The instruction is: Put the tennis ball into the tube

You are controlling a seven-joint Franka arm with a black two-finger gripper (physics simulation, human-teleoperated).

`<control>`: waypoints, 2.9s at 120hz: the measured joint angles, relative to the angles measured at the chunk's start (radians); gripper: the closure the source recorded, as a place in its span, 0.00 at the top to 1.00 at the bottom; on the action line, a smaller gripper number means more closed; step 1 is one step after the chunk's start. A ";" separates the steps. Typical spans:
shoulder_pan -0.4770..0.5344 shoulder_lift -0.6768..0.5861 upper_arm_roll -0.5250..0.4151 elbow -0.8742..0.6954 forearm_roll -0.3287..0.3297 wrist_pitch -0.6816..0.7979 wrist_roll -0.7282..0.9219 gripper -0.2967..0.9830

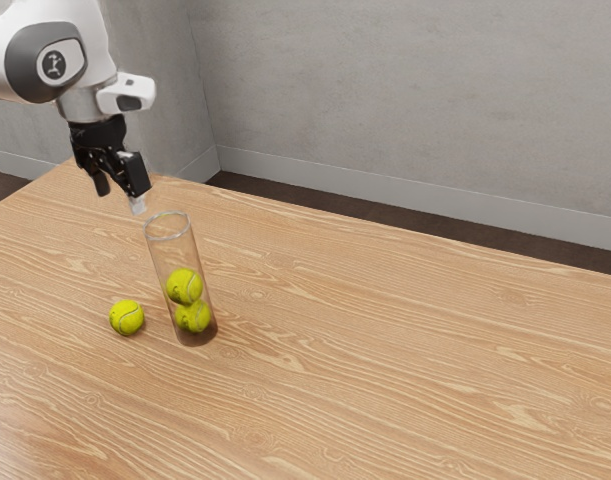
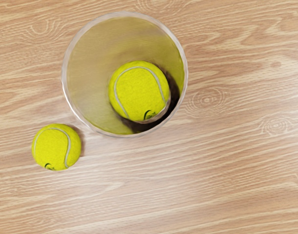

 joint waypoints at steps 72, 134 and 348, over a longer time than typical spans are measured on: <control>0.114 0.167 0.108 -0.280 -0.010 0.441 0.447 0.77; 0.142 0.414 0.107 -0.249 -0.055 0.647 0.650 0.77; 0.141 0.118 -0.006 -0.025 -0.158 0.204 0.703 0.51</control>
